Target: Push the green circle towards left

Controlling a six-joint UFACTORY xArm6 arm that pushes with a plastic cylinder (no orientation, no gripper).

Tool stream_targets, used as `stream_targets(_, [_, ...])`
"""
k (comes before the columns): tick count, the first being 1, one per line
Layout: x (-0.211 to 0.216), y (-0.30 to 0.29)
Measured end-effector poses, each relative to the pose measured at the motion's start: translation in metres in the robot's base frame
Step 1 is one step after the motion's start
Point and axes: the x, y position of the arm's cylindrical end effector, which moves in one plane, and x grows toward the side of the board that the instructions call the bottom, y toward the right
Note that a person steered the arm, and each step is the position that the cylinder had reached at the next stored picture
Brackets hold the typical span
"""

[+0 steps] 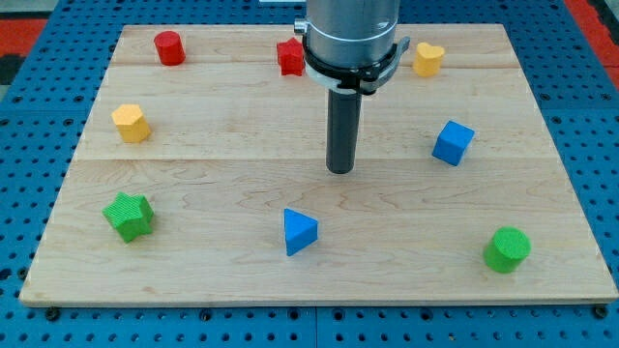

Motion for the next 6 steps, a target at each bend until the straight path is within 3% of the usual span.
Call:
stream_targets(3, [0.061,0.047])
stream_targets(4, [0.034,0.127])
stream_targets(5, [0.068,0.232])
stream_targets(6, [0.109,0.264])
